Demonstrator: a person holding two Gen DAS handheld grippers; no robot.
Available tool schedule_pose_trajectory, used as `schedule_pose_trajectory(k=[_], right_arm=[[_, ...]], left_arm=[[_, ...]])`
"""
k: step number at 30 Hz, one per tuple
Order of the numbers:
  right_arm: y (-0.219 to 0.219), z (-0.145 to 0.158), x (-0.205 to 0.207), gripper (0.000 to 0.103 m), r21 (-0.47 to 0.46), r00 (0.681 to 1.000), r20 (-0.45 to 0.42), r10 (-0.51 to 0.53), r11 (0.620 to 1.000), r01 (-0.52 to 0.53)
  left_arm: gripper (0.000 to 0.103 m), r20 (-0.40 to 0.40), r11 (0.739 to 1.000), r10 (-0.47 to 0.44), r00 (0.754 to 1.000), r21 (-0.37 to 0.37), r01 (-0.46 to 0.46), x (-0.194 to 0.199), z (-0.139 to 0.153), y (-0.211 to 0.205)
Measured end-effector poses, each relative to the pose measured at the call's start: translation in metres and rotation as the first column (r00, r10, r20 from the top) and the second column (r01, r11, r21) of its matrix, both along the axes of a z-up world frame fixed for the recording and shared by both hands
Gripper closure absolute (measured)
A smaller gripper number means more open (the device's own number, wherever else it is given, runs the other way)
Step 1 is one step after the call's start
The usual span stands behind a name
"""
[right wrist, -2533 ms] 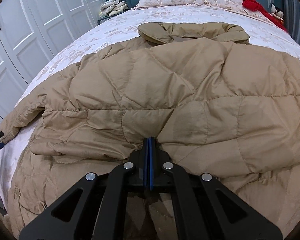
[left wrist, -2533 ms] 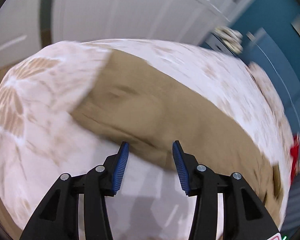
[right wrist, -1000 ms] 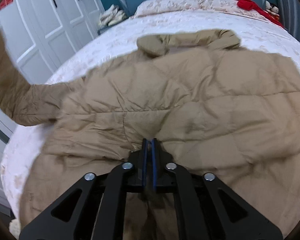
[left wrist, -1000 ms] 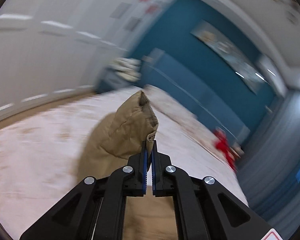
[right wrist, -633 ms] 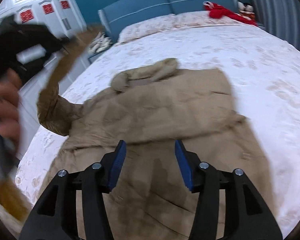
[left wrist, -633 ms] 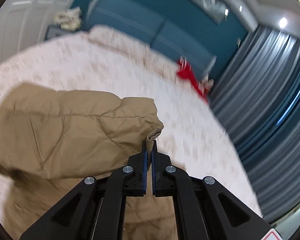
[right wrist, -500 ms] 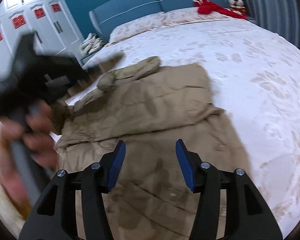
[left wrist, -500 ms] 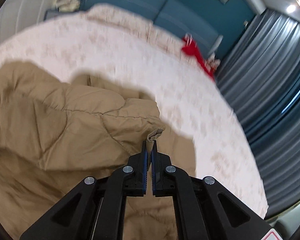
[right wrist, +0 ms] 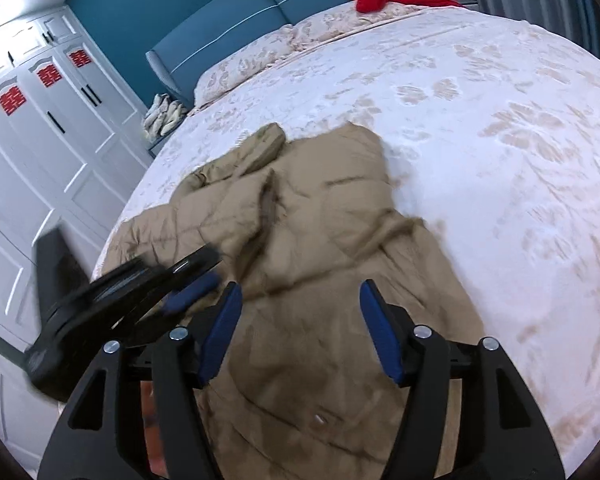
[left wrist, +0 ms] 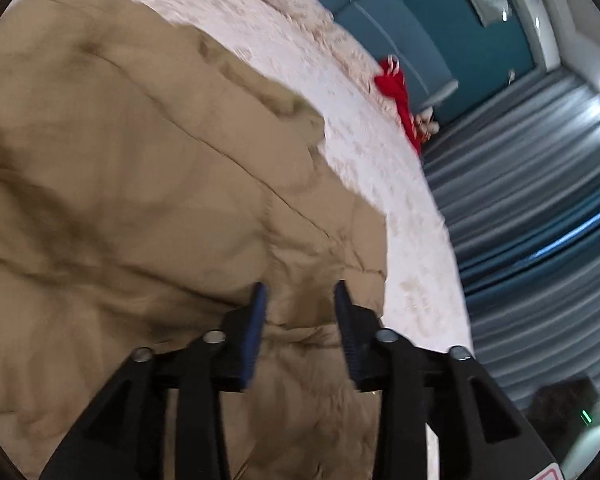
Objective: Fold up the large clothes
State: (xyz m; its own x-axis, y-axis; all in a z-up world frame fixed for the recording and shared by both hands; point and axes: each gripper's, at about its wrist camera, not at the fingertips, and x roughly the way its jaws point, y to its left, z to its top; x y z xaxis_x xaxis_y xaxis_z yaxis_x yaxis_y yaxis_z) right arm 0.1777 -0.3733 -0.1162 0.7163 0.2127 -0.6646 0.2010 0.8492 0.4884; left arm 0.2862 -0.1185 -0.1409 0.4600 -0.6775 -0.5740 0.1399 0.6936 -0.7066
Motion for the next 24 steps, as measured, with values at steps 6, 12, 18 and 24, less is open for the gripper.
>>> schedule_pose_trajectory(k=[6,12,18,24], right_arm=[[0.024,-0.013,0.051,0.031,0.07,0.999,-0.023,0.048,0.996,-0.046],[0.043,-0.038,0.084,0.057,0.108,0.994,-0.103,0.04,0.994,-0.029],[0.056,0.002,0.102,0.1,0.061,0.992,-0.061,0.108,0.993,-0.104],[0.023,0.09,0.077,0.101,0.062,0.976,0.194,0.095,0.992,-0.109]], left_arm=[[0.043,-0.029,0.965,0.235,0.972,-0.108,-0.237,-0.006,0.019,0.118],[0.043,-0.215,0.846,0.432,0.876,-0.238,-0.476,0.027,-0.018,0.21],[0.043,-0.386,0.737,0.465,0.797,-0.33,-0.59,0.061,-0.056,0.237],[0.065,-0.369,0.742,0.521,0.769,-0.25,-0.623,0.081,-0.05,0.236]])
